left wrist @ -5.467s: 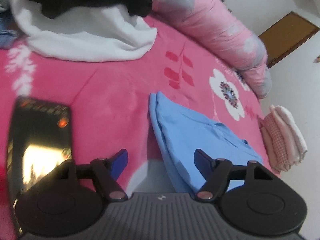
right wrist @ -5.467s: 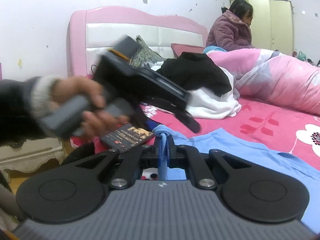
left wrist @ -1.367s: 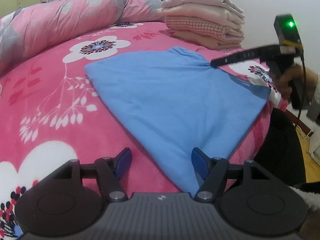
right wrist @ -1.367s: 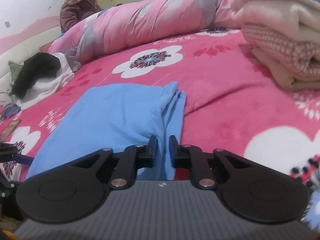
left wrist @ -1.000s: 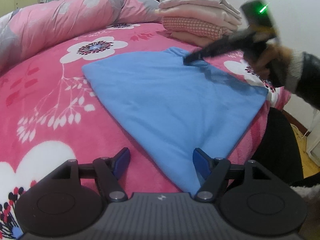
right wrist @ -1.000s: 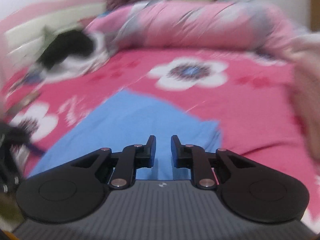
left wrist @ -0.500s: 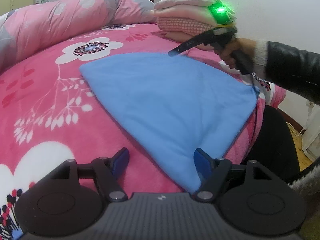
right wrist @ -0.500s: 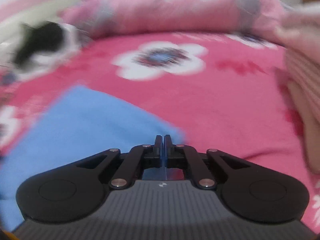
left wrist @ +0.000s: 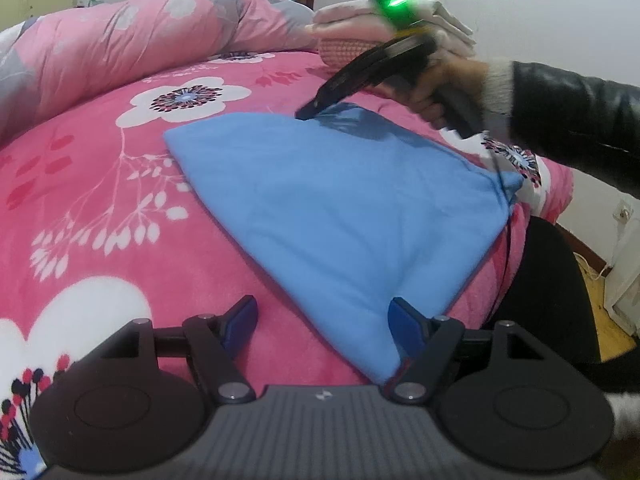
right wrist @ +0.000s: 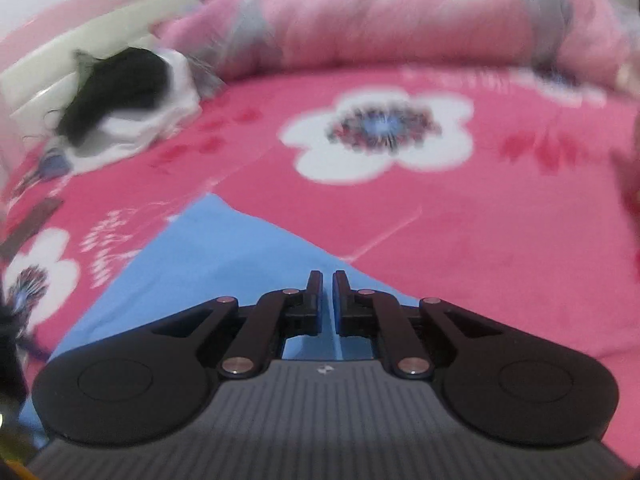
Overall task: Fold clothes
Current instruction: 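Sweep the right gripper across the folded shirt to flatten it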
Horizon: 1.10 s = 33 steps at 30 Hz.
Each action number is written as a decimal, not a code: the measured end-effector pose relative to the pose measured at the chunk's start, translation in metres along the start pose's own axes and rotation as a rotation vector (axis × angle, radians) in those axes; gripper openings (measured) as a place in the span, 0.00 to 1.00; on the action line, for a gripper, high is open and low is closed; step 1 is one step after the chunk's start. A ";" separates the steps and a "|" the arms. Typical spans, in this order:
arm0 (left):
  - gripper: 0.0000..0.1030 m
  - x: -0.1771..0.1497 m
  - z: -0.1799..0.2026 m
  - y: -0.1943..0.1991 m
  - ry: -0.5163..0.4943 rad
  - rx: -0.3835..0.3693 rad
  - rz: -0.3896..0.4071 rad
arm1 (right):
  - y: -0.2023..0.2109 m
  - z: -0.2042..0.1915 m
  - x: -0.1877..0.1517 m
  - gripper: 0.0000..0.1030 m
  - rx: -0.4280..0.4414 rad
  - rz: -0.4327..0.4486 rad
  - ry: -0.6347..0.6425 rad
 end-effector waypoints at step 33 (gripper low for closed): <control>0.73 -0.007 0.000 0.005 -0.016 -0.003 0.015 | 0.090 -0.005 -0.089 0.19 0.206 0.015 -0.154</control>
Point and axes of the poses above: each gripper's, at about its wrist camera, not at the fingertips, and y roughly against the way its jaws point, z to its right, x to its top, the point moved 2 cm from there along -y, roughly the way its jaws point, and after that the axes turned 6 degrees about -z, right-handed, at the moved point
